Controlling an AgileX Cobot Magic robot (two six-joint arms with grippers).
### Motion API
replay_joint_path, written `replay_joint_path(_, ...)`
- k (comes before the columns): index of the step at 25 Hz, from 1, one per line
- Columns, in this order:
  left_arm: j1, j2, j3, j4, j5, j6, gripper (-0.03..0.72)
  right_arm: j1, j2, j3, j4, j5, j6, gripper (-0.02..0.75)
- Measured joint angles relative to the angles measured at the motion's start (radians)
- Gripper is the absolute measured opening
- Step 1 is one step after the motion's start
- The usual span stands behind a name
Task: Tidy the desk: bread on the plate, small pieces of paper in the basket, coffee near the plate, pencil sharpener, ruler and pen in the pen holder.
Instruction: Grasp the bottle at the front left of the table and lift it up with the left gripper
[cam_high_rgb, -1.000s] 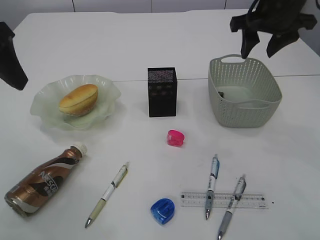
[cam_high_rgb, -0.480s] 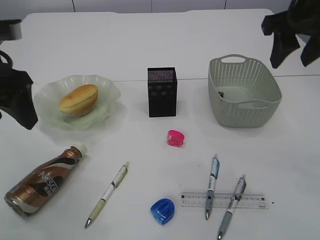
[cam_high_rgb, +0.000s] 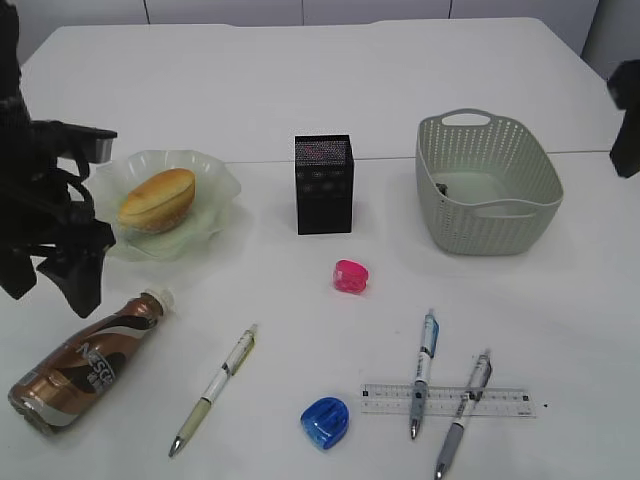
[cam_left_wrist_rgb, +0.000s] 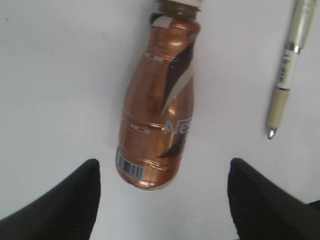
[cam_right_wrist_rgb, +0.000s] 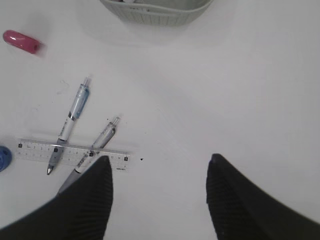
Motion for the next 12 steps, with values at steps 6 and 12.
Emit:
replay_joint_path(6, 0.000, 0.089, 0.000, 0.018, -0.002, 0.000, 0.573, 0.000, -0.075, 0.002, 0.000, 0.002, 0.000, 0.468)
replay_joint_path(12, -0.018, 0.130, 0.000, 0.012, -0.018, 0.000, 0.573, 0.000, -0.081, 0.004, 0.001, 0.003, -0.002, 0.469)
